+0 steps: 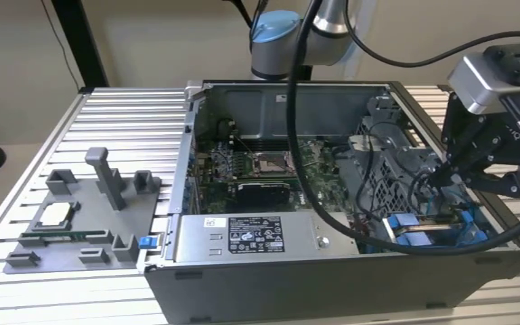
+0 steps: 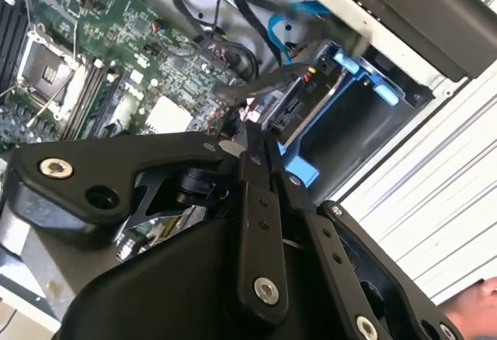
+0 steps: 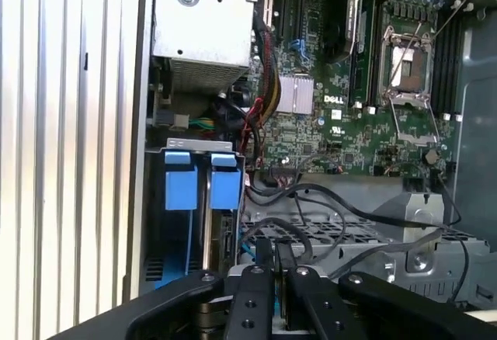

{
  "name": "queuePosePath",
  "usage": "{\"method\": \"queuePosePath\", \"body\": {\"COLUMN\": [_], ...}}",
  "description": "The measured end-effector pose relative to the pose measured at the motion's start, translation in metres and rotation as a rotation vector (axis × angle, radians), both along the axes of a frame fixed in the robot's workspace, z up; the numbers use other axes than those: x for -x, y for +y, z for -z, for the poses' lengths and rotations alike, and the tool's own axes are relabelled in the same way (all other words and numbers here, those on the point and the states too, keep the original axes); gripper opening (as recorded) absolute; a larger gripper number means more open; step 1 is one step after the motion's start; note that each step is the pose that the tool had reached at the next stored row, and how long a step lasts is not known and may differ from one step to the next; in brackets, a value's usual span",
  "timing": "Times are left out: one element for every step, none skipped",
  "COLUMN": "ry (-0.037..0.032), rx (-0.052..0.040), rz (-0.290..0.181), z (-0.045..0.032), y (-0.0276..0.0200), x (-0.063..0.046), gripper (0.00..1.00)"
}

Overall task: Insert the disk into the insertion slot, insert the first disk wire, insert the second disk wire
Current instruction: 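Insert the second disk wire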

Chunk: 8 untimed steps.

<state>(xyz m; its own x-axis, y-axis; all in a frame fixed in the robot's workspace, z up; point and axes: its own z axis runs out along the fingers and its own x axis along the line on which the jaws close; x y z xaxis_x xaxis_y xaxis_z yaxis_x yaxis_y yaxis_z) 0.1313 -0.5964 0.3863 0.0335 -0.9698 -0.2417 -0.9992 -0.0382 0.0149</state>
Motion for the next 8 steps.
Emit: {"method": "queuePosePath", "body": {"ry": [0.0005,0.001,0.0015,0.0018,0.0018,0.0018,0.0018,0.0018], "rx": [0.0003,-0.0009,-0.003,-0.0041,-0.0046,-0.005,-0.0056,-0.0059], "rz": [0.001,0.001,0.001,0.001,-0.001,-0.002,-0.004,-0.007], "z": [0.0001,0.0002,0.0002,0.0001,0.0002,0.0002,0.0004,0.0005], "y": [-0.0026,-0.0044,-0.0058,-0.0064,-0.0068,-0.007,-0.0072,-0.0073], "x": [0.0,0.0,-0.001,-0.002,-0.004,-0.007,-0.009,-0.012], "gripper": [0.0,0.0,0.0,0.0,0.0,0.0,0.0,0.0]}}
